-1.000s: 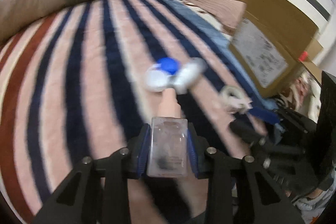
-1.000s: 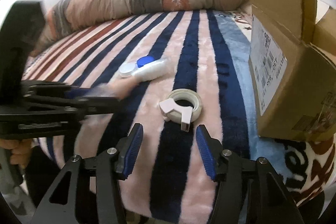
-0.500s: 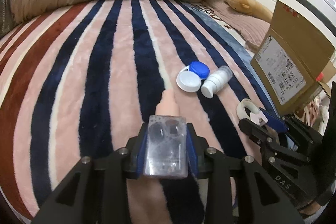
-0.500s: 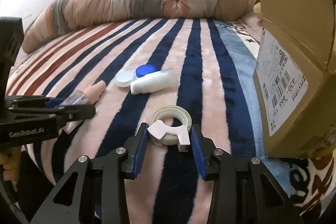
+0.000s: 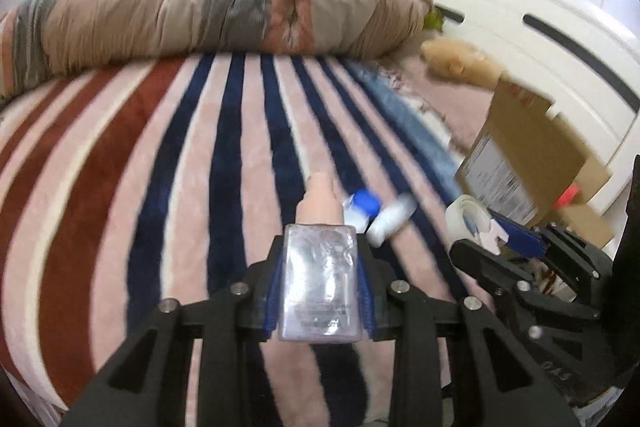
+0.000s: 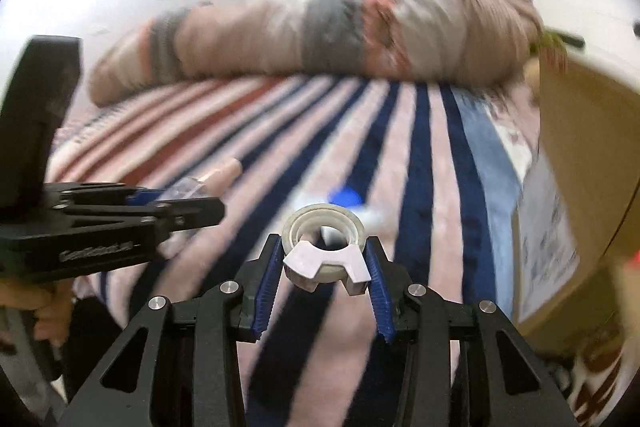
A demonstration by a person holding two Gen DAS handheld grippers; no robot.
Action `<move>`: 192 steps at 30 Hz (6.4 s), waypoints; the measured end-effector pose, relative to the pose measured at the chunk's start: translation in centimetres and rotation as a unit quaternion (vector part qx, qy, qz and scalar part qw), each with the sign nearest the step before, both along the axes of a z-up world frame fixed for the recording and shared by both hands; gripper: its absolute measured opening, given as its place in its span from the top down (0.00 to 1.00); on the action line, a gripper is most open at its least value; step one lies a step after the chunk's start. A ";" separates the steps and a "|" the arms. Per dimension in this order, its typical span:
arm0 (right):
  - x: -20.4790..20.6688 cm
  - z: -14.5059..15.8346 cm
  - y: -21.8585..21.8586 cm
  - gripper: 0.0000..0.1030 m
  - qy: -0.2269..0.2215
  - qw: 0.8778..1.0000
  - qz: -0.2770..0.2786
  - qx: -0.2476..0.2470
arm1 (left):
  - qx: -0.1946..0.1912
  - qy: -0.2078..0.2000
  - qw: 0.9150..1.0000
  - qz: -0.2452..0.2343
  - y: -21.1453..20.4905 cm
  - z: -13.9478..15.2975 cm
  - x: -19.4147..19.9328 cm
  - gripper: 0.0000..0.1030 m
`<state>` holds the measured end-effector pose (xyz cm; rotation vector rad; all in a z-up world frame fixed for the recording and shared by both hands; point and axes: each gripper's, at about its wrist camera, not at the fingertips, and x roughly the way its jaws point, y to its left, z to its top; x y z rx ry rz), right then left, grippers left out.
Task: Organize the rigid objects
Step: 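Close the right gripper on the white tape roll and lift it, then carry the clear box and tape roll into the cardboard box, opening both grippers, then move both grippers back over the remaining items on the bed, then grasp the blue-lidded lens case with the left gripper while the right grasps the white pump bottle, then carry the lens case and pump bottle into the cardboard box, opening both grippers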
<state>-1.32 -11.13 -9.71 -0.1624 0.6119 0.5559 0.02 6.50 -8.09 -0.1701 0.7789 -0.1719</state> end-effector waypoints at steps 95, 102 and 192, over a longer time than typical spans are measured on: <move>5.5 -2.7 2.2 0.31 0.106 0.990 0.045 -0.077 | 0.018 0.066 0.995 -0.072 0.6 -2.9 8.3 0.38; 8.3 -7.0 2.3 0.31 0.114 0.988 0.037 -0.097 | 0.007 0.086 0.992 -0.089 -0.2 -5.1 9.4 0.38; 3.2 7.3 -22.0 0.37 0.000 0.990 -0.141 -0.021 | 0.059 -0.003 0.960 -0.274 -26.8 9.2 8.7 0.72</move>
